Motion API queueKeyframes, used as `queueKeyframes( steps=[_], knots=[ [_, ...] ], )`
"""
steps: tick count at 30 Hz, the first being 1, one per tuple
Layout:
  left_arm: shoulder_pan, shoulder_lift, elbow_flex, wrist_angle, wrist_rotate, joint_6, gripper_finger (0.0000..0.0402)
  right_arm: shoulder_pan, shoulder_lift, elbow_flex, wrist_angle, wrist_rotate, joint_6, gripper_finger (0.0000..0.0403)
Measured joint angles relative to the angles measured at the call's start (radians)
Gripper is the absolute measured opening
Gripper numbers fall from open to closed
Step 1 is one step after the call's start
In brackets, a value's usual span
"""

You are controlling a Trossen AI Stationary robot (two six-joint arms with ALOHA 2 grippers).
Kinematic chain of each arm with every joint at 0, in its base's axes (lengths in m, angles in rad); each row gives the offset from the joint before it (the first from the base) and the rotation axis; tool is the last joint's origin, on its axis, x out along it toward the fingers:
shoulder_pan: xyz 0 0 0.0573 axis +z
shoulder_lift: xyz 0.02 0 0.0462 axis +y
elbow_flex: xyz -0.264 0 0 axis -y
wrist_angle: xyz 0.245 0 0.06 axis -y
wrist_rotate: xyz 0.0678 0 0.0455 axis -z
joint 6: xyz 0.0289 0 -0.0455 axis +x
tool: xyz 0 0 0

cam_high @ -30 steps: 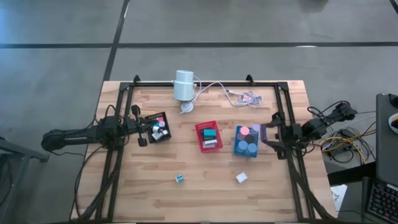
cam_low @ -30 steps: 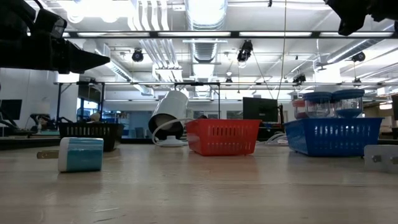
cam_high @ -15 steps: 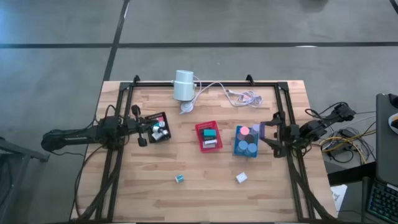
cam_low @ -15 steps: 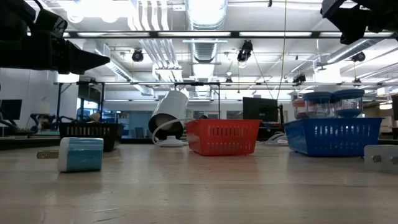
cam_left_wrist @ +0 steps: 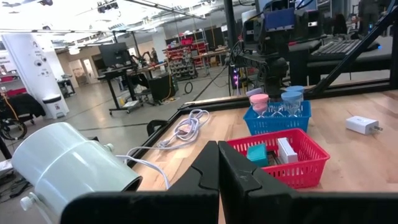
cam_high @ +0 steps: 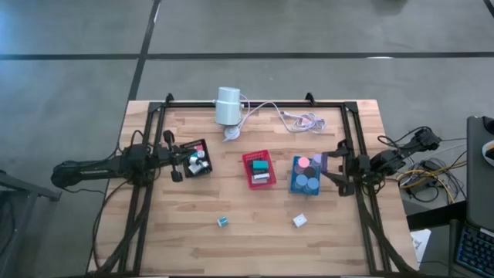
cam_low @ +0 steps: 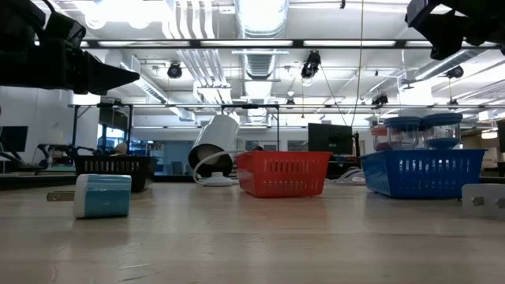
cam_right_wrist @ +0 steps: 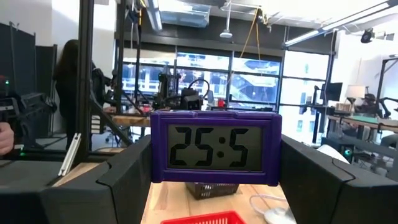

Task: Pick & Place Office items
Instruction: Put the blue digital clock into the red bin

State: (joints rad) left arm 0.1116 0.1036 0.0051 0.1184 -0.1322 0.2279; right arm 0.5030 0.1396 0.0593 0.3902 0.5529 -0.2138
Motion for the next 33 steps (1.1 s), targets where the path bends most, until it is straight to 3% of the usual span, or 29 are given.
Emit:
queueKeyframes(
  steps=[9,14,18,25,33],
  knots=[
    [0.0,0.0,0.0,0.0,0.0,0.0,0.0,-0.001,0.087,0.032,0.077,0.009,-0.022,0.0282],
    [0.0,0.0,0.0,0.0,0.0,0.0,0.0,-0.002,0.25,0.141,0.06,0.153,-0.005,0.0281],
    [0.0,0.0,0.0,0.0,0.0,-0.011,0.0,-0.015,0.376,0.268,-0.073,0.204,0.044,0.028],
    [0.0,0.0,0.0,0.0,0.0,-0.023,0.0,-0.12,0.637,0.539,-0.399,0.202,0.2,0.028],
    [0.0,0.0,0.0,0.0,0.0,-0.023,0.0,-0.315,0.966,0.841,-0.641,0.034,0.253,0.028]
  ],
)
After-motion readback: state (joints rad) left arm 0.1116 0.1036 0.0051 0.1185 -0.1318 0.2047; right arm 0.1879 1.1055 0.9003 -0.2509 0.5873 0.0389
